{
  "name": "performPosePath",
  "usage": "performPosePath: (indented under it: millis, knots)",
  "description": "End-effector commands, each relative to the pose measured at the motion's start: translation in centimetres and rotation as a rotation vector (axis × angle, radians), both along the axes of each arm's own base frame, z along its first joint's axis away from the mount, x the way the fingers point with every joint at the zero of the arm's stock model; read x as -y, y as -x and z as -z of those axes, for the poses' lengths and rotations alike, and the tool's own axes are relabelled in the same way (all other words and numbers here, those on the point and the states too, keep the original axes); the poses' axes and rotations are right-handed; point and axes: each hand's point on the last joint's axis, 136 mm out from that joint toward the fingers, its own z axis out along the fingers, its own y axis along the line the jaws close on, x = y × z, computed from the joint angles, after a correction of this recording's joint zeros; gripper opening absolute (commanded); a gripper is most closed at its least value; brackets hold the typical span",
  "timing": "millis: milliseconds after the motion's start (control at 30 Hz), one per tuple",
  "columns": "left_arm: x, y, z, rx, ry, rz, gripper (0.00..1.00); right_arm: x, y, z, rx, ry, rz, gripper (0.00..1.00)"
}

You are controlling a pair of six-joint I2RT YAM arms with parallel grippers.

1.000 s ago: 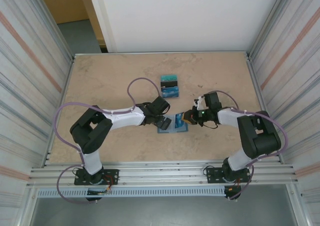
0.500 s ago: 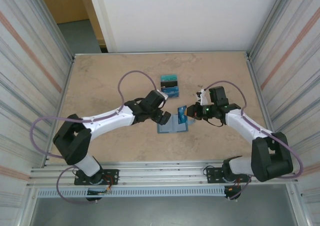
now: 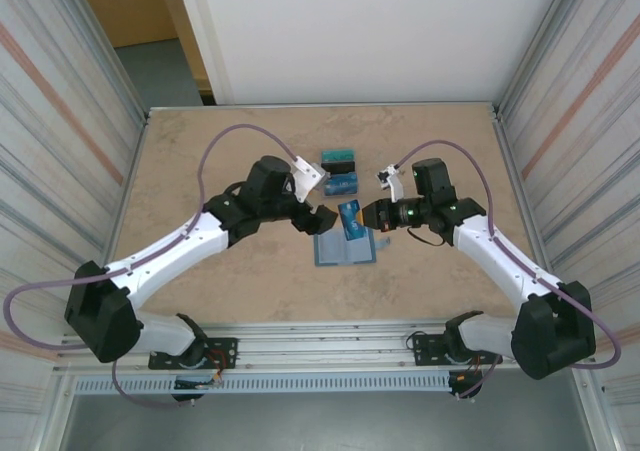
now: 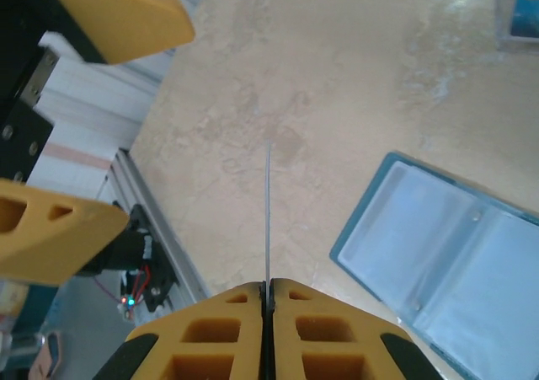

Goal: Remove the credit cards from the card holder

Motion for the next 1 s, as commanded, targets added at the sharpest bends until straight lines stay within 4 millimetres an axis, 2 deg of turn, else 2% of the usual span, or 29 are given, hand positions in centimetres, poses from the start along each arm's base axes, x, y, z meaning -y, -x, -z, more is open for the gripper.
performPosePath:
  millis: [0,200,400,667,867,967]
  knots:
    - [0.8,2.1,-1.0,-0.011,0.054,0.168,0.86,-1.2,1.5,-1.9,0.067,-0.028,-0.126,0.11]
    - [1.4,2.9,-0.5,-0.045,0.031,0.273,0.79,-2.4,3.0,-2.8,0.108,-0.015,-0.223,0.11]
    - [2.2,3.5,-0.4,-0.079,0.042,0.337,0.66,-2.9,3.5,-3.4,0.131,-0.018,-0.263,0.10]
    - [2.7,4.9,-0.2,-0.129,0.075,0.417,0.41,-3.2,3.6,-4.3,0.164,-0.029,-0.296,0.10]
    - [2.9,5.7,-0.6,-0.144,0.106,0.456,0.14,-3.3,3.3,-4.4,0.175,-0.029,-0.302,0.10]
    - [2.8,5.8,-0.8,-0.138,0.111,0.457,0.03,-3.2,3.0,-4.3,0.182,-0.017,-0.285,0.14]
